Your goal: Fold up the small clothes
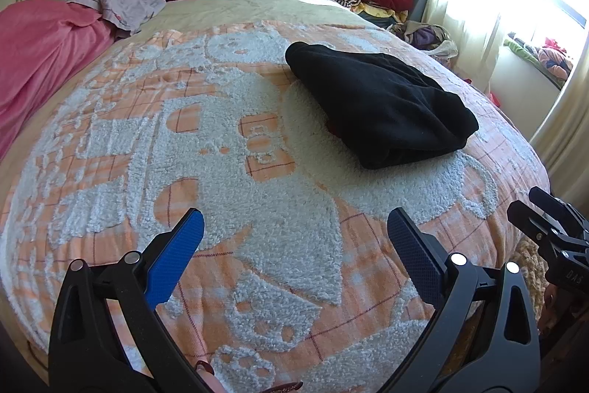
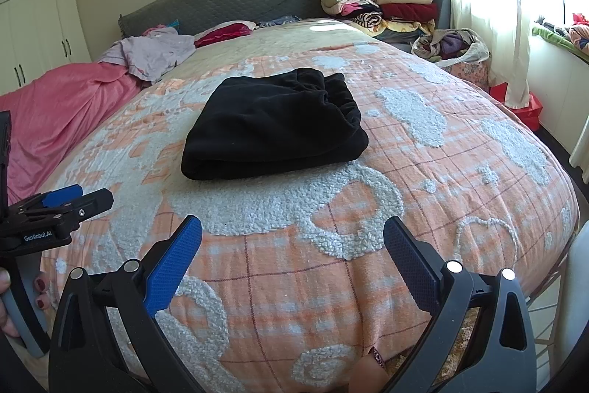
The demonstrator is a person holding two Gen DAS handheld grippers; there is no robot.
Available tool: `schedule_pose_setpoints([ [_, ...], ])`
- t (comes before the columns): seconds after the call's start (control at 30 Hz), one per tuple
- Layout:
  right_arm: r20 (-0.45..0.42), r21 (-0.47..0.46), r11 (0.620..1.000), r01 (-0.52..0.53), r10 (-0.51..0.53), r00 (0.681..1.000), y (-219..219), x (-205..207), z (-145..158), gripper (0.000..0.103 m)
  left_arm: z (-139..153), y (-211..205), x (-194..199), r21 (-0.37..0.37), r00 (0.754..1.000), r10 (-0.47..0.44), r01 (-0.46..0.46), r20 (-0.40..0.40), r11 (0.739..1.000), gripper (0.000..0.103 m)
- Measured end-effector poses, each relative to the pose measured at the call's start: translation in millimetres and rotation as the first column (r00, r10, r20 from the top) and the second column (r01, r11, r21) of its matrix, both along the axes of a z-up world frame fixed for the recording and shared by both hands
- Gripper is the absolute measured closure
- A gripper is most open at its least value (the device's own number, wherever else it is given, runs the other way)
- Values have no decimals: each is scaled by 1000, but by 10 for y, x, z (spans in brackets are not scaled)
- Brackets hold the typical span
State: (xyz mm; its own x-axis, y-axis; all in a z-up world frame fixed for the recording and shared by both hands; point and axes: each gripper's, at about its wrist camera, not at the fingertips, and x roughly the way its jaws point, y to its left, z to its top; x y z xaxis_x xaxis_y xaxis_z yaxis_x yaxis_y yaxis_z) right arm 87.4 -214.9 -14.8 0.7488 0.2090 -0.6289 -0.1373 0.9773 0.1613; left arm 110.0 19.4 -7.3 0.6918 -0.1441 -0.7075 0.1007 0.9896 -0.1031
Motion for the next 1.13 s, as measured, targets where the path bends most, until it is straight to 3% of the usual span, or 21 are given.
schedule_pose_setpoints([
  [0.53, -8, 7, 999, 32, -32, 999, -97, 35, -35, 5, 24, -10, -9, -13, 1000, -20, 20, 21, 1000, 10],
  [0.77, -9, 23, 980, 199, -199, 980, -582, -5, -4, 5, 49, 212, 92, -25, 999, 50, -50, -3, 998, 9],
  [0.87, -16, 39, 936, 350, -350, 937, -1183, -58, 15, 5, 119, 563, 225, -22, 993, 112, -113, -31, 993, 9],
  [0.97, -20, 22, 861, 509, -508, 861, -1865, -145, -26, 5, 247, 1220, 405, 16, 965, 260, -259, -43, 966, 9],
  [1.07, -36, -38, 738, 674, -675, 737, -2709, -268, -141, 5, 327, 2085, 564, 28, 905, 419, -418, -71, 908, 9],
  [1.13, -75, -97, 626, 774, -780, 621, -3373, -362, -307, 5, 353, 2681, 627, 39, 852, 518, -517, -78, 855, 10],
])
